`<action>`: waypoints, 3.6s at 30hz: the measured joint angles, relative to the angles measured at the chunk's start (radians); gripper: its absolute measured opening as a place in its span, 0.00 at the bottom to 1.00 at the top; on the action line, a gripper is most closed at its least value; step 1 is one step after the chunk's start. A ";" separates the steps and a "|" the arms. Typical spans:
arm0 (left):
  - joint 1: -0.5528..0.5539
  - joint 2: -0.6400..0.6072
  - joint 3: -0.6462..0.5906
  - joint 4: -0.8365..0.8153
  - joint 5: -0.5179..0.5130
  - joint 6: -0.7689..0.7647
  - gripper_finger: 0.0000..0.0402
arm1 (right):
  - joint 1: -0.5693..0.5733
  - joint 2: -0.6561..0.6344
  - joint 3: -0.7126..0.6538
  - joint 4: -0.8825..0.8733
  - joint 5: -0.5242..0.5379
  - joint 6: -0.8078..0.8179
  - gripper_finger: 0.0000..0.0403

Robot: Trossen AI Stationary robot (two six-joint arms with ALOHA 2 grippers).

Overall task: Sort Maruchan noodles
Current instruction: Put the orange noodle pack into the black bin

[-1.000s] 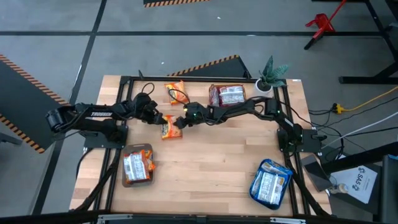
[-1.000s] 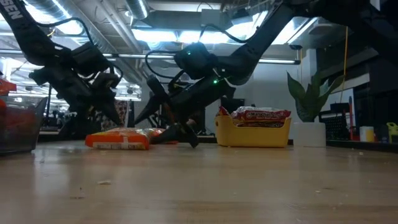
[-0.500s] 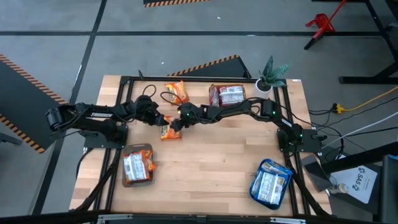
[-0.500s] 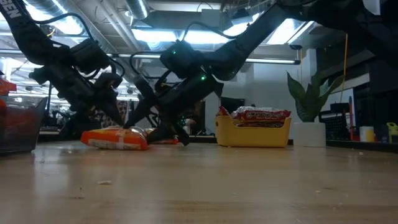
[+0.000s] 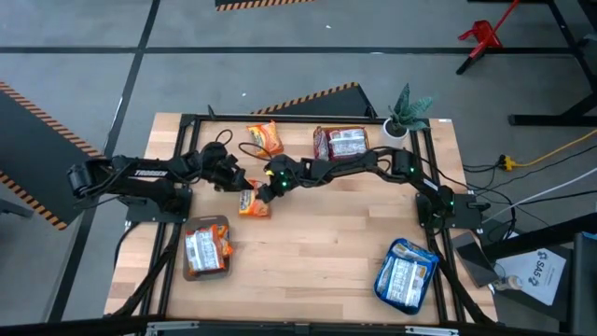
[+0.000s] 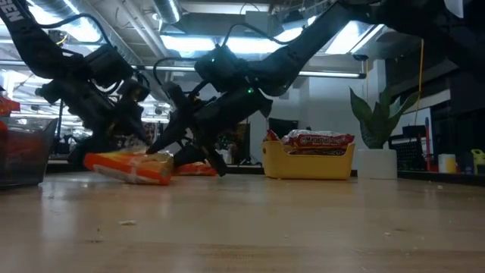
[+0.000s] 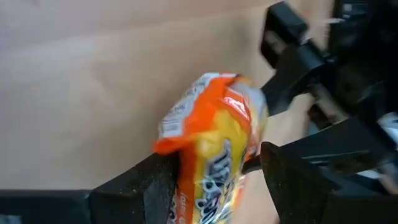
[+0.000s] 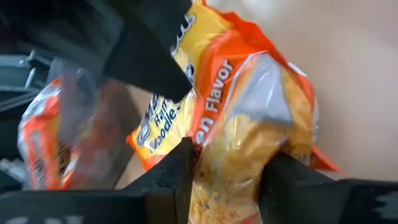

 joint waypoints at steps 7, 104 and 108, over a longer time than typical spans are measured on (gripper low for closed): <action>0.000 -0.132 0.003 0.049 0.060 -0.142 0.53 | 0.003 -0.051 -0.002 -0.003 -0.045 -0.001 0.29; -0.510 -0.665 0.339 -0.996 -0.080 -0.139 0.53 | 0.291 0.168 0.594 -0.254 -0.158 -0.637 0.29; -0.580 -0.615 0.301 -0.947 -0.082 -0.142 0.53 | 0.300 0.168 0.594 -0.256 -0.127 -0.667 0.29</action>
